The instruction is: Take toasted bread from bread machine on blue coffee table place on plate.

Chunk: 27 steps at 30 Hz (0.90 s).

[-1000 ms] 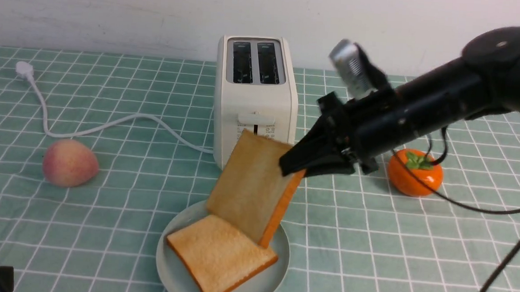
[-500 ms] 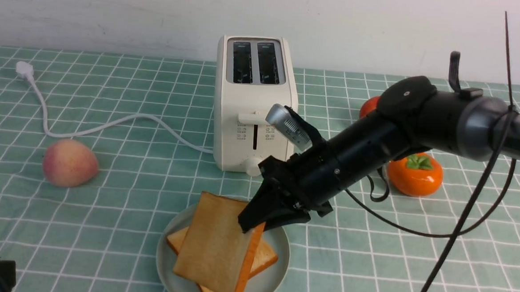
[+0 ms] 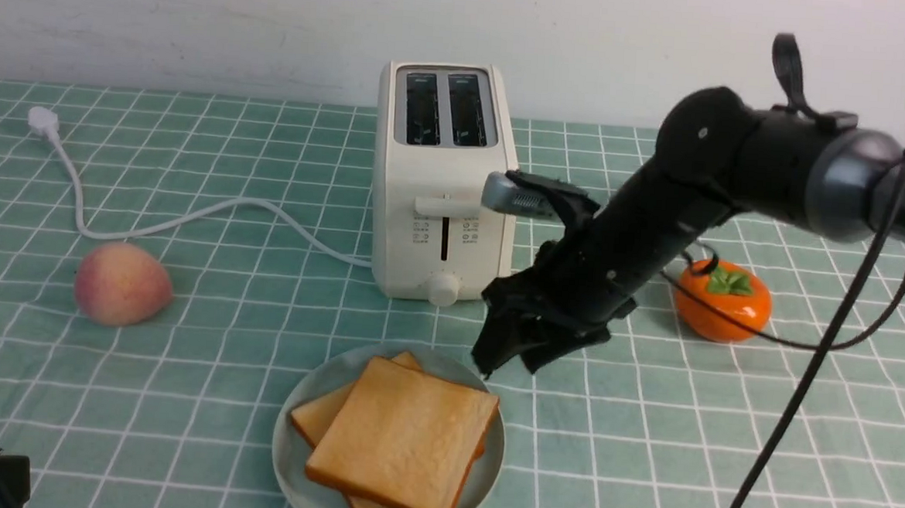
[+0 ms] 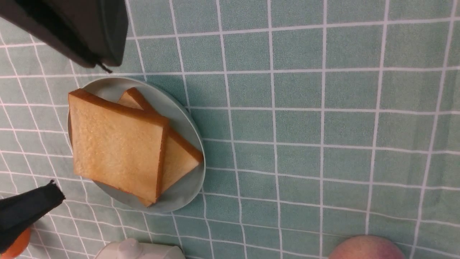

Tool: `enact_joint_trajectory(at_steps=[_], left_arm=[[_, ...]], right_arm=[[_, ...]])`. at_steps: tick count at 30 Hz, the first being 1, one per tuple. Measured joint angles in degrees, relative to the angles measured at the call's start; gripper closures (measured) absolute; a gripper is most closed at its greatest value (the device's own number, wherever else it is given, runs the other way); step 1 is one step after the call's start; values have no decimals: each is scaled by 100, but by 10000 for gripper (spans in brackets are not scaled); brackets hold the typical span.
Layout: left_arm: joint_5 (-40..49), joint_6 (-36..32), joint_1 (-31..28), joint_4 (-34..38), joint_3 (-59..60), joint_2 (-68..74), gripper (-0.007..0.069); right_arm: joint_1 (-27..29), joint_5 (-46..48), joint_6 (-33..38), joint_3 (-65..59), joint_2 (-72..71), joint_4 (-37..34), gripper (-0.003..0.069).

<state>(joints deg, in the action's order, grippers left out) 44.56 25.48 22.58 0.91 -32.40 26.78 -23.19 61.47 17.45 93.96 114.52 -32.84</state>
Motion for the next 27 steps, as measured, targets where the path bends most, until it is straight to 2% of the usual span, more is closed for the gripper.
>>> enact_joint_trajectory(at_steps=[2, 3, 4, 5, 6, 7, 9, 15, 21, 23, 25, 26, 27], left_arm=[[17, 0, 0, 0, 0, 0, 638], [17, 0, 0, 0, 0, 0, 638], [17, 0, 0, 0, 0, 0, 638], [12, 0, 0, 0, 0, 0, 638], [12, 0, 0, 0, 0, 0, 638], [-10, 0, 0, -12, 0, 0, 638], [-92, 0, 0, -32, 0, 0, 638], [-456, -75, 0, -91, 0, 0, 638], [-1159, -226, 0, -246, 0, 0, 638], [-1530, -238, 0, -258, 0, 44, 638], [-1694, -238, 0, -262, 0, 80, 638], [-1919, -238, 0, -262, 0, 172, 638], [-2025, -238, 0, -262, 0, 209, 638]], right_arm=[[0, 624, -955, 477, -318, 1164, 308], [0, 716, -1269, 649, -434, 1487, 352], [0, 729, -1269, 649, -469, 1566, 364], [4, 785, -1709, 823, -791, 2129, 473], [4, 800, -1745, 832, -886, 2246, 503], [4, 849, -2038, 873, -1247, 2566, 599], [4, 905, -2316, 880, -1887, 2852, 668], [4, 995, -2687, 604, -3626, 3065, 676], [4, 973, -2743, -950, -5994, 3227, 667], [4, 237, -2743, -2235, -7513, 3284, 667], [4, -157, -2743, -2915, -8121, 3370, 667], [4, -926, -2806, -3969, -9226, 3529, 667], [4, -1237, -2888, -4315, -9701, 3649, 667]])
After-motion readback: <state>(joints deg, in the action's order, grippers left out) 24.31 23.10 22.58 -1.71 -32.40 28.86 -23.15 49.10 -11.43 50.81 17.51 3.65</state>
